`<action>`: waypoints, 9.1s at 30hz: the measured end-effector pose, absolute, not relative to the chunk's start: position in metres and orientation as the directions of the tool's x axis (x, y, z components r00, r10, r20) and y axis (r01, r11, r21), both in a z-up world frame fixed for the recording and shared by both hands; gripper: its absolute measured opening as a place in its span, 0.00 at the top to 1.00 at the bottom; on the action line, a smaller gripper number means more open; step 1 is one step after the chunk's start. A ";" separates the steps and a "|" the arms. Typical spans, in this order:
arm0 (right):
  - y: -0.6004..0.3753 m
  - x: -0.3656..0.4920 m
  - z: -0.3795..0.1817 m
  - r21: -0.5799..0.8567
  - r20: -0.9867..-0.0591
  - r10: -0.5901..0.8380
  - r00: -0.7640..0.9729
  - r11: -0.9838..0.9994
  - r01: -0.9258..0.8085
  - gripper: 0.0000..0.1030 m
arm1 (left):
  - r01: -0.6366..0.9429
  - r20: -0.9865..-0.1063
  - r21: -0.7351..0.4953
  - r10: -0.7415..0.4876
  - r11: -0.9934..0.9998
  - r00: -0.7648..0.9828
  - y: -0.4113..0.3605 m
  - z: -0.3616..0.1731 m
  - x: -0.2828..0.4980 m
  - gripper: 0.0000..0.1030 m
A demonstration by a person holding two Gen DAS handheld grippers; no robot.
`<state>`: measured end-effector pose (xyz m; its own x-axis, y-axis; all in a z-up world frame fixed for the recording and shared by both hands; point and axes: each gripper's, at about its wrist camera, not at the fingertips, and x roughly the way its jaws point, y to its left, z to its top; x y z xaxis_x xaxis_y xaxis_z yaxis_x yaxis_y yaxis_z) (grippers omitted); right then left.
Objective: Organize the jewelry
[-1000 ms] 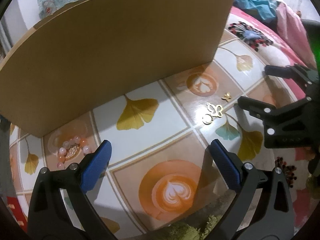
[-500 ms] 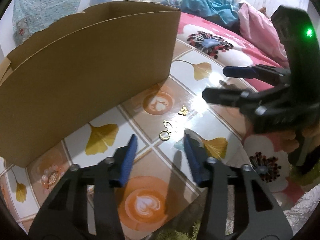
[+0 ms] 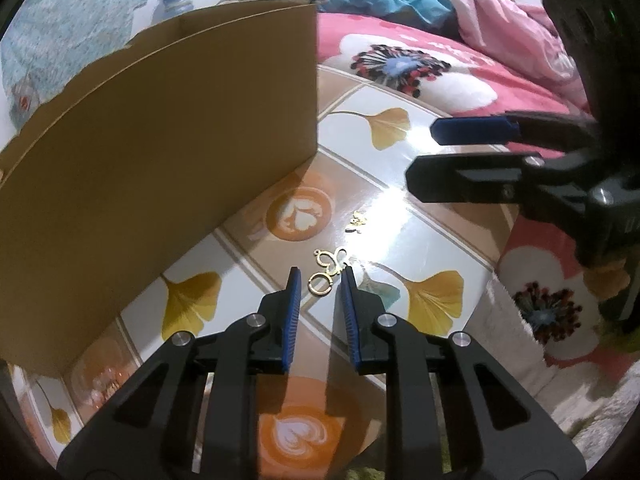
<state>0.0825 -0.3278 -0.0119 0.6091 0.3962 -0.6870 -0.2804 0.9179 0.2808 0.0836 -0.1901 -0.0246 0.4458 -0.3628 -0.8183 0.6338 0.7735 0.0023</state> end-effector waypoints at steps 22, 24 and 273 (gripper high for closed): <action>-0.294 0.074 -0.017 0.282 -0.692 0.485 0.535 0.864 -0.418 0.57 | 0.542 -0.809 -0.017 -0.330 0.840 0.486 -0.148 -0.025 0.086 0.89; -0.286 0.079 -0.021 0.276 -0.705 0.489 0.513 0.856 -0.437 0.59 | 0.540 -0.807 -0.020 -0.332 0.842 0.489 -0.146 -0.026 0.086 0.89; -0.271 0.099 -0.045 0.049 -0.792 0.142 0.594 0.984 -0.169 0.95 | 0.249 -0.838 -0.018 -0.150 0.968 0.525 -0.062 -0.029 0.088 0.81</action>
